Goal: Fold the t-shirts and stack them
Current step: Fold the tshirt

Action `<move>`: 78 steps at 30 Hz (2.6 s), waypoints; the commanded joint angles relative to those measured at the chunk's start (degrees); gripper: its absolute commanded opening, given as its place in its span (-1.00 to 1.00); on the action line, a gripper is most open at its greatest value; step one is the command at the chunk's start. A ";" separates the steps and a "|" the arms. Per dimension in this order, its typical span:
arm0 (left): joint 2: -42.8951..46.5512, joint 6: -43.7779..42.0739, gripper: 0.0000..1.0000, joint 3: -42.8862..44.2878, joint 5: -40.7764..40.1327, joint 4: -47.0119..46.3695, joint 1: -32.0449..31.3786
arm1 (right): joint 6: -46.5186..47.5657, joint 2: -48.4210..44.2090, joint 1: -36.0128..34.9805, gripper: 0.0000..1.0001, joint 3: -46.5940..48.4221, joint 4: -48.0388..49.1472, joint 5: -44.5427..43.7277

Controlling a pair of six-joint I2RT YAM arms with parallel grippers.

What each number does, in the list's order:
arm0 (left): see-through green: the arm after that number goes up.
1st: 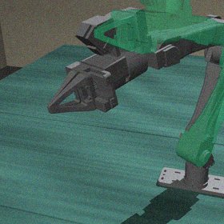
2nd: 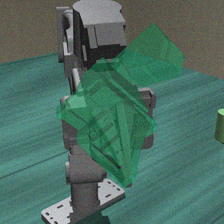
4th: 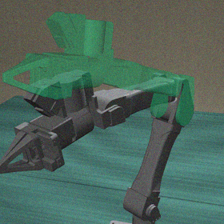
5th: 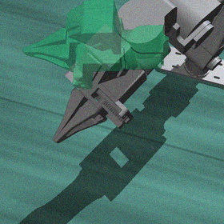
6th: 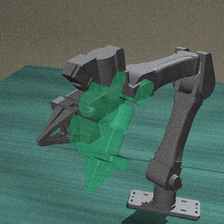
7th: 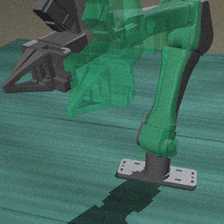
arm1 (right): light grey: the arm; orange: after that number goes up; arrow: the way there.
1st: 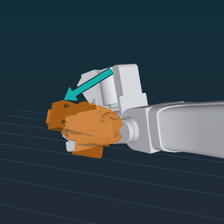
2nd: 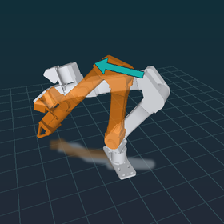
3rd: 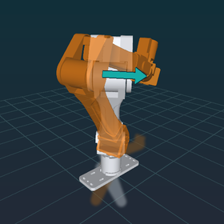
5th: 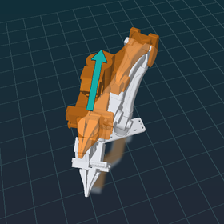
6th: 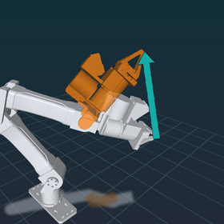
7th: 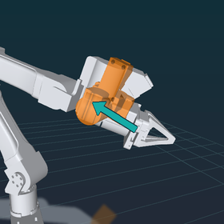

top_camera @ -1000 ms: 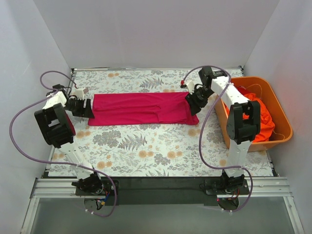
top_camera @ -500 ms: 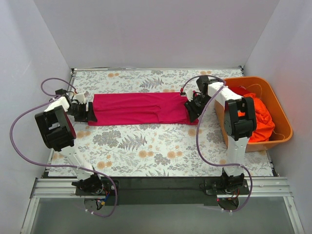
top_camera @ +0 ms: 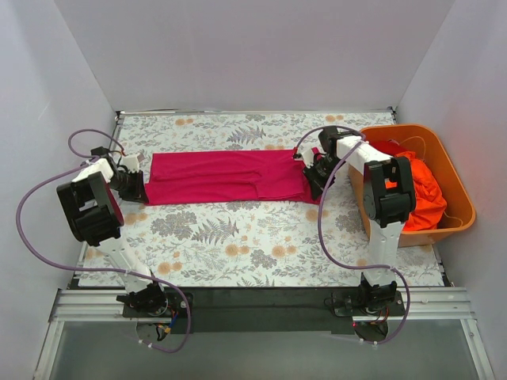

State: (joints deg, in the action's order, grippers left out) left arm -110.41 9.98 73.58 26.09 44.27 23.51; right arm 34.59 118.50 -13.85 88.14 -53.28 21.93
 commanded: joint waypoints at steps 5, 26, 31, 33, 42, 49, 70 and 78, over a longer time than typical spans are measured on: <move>0.99 -3.20 -1.00 1.39 -4.02 4.85 0.31 | 2.05 -4.41 1.19 -0.97 -1.12 -1.73 -2.68; 11.35 -11.73 -0.46 -3.89 1.84 9.16 1.89 | 6.02 -12.93 -0.75 -0.07 -11.77 -9.04 -5.50; 16.89 -11.03 -0.15 3.76 12.13 11.27 -1.26 | 4.00 -19.43 0.57 0.08 -7.11 -10.44 -2.70; 19.70 -8.68 -0.15 2.37 13.46 10.58 -7.03 | 2.51 -21.98 0.58 0.06 -6.58 -10.18 -0.41; 28.15 29.98 -0.15 -15.04 18.75 -19.81 -41.67 | -5.05 -20.15 0.22 -0.09 -10.70 -4.30 13.75; 24.21 49.69 -0.10 -21.55 12.77 -35.82 -54.35 | -6.90 -16.46 0.22 -0.06 -14.04 -0.87 15.07; 7.93 60.77 -0.08 -19.71 8.63 -41.81 -58.93 | -9.98 -11.01 0.05 -0.10 -19.93 5.99 11.37; 5.47 61.39 -0.15 -17.60 8.54 -41.90 -58.93 | -10.94 -12.85 0.05 -0.11 -19.67 5.46 13.04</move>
State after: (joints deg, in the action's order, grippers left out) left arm -104.57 70.98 53.67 35.07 3.60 -35.07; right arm 24.29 108.09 -13.54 68.51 -47.77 33.23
